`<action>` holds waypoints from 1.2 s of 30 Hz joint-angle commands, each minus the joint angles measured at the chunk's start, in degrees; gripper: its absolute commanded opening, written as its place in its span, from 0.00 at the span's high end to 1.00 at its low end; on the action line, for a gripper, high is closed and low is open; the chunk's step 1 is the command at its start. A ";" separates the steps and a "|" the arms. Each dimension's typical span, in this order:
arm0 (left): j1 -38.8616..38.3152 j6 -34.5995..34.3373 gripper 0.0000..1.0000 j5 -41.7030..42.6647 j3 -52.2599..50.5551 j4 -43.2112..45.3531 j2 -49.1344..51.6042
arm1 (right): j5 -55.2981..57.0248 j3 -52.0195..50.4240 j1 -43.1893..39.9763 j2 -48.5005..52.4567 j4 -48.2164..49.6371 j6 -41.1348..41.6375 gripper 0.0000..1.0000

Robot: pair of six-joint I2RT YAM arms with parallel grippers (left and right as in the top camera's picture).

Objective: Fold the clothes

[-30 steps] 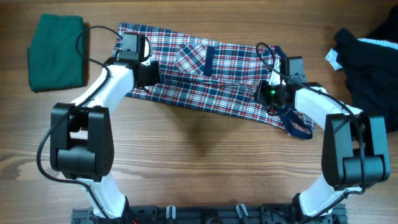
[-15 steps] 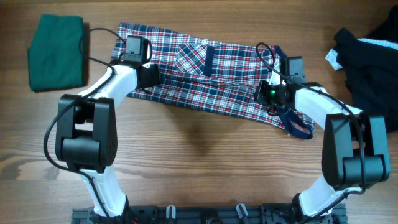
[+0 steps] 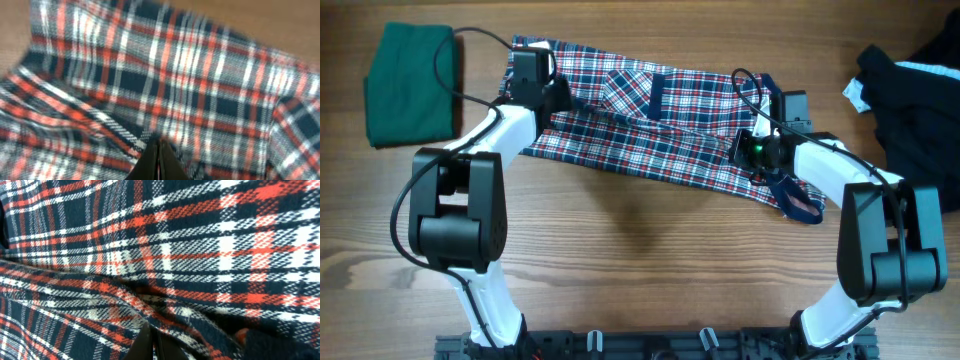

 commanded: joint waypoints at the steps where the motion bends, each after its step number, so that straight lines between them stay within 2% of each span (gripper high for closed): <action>1: 0.15 0.72 0.96 -0.79 -0.26 4.72 0.87 | 1.55 -0.85 0.13 3.04 -0.92 -0.42 0.96; 6: 0.15 0.70 0.96 -0.79 -0.26 8.52 3.93 | 1.95 -0.85 0.13 3.04 -2.16 -1.22 0.96; 11: 0.13 0.72 0.96 -1.29 -0.26 7.82 6.58 | 1.92 -0.85 0.13 3.04 -0.61 -1.18 0.96; 21: 0.74 0.70 0.96 -1.55 -0.26 6.34 -3.19 | 1.90 -0.85 0.13 3.04 0.74 -1.14 0.96; 23: 0.74 0.70 0.96 0.94 -0.26 5.77 -4.68 | 1.90 -0.85 0.13 3.04 0.90 -1.14 0.96; 27: -0.09 0.70 0.96 6.32 -0.26 0.96 -6.54 | 1.90 -0.85 0.13 3.04 1.20 -1.14 0.95; 30: -2.45 0.81 0.96 10.29 -0.26 -8.17 -6.45 | 1.90 -0.85 0.13 3.04 1.25 -1.18 0.96; 36: -5.88 3.85 0.96 10.49 -0.26 -11.45 -6.23 | 1.90 -0.85 0.13 3.04 1.40 -1.20 0.96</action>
